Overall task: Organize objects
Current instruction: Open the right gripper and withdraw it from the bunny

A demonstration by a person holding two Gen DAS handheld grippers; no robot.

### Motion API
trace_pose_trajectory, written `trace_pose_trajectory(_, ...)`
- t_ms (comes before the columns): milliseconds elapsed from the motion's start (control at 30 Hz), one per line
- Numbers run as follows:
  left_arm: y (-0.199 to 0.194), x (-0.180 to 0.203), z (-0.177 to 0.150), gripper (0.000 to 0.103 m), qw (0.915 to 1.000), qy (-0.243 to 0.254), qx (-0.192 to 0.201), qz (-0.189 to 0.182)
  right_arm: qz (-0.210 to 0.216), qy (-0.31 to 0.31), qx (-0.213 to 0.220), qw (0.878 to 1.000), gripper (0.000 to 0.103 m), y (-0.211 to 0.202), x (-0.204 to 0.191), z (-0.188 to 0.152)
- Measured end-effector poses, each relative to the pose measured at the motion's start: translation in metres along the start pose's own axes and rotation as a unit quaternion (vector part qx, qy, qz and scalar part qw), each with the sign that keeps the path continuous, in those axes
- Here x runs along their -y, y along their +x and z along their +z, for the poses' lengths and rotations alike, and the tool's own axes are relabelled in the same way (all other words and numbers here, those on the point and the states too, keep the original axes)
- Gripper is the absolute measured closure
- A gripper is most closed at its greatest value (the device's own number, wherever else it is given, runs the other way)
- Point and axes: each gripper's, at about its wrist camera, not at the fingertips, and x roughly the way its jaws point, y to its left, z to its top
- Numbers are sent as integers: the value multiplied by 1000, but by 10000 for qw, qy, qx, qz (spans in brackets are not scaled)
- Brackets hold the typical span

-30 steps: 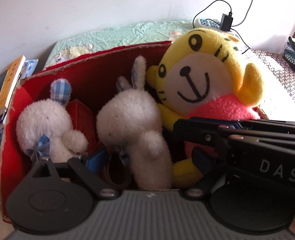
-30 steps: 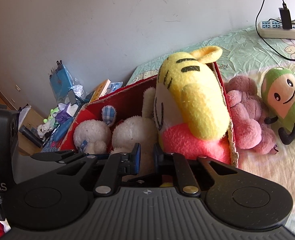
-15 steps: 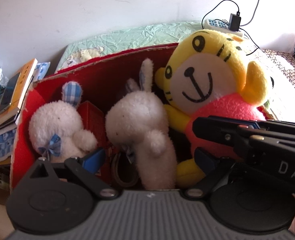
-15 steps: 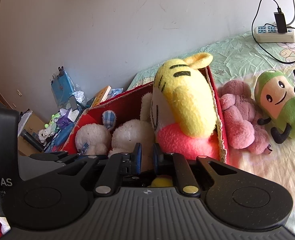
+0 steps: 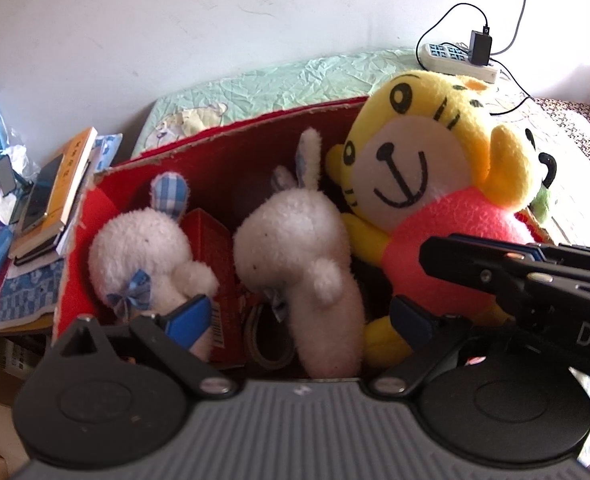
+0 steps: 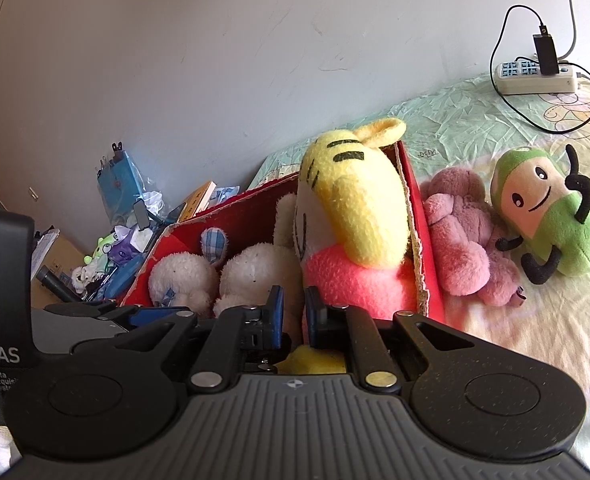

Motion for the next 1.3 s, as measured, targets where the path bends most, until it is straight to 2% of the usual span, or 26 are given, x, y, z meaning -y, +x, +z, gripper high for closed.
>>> trace_pose_trajectory(300,-8,-5,0,7,9999,-64,31,92,-112,74,24,9999,90,-6,-2,0)
trace_pose_trajectory(633,-18,-14,2,7,9993,-161,51,339,-253,-55,148,9996,77,-17,-13,0)
trace_pose_trajectory(933,-26,-9,3,7,9981,-54,117,609,-203,-73,234,9995,75,-33,-16,-2)
trace_pose_trajectory(1300,-35,6,7,7,9948,-143,91,1000,119,-201,147,9996,75,-44,-3,5)
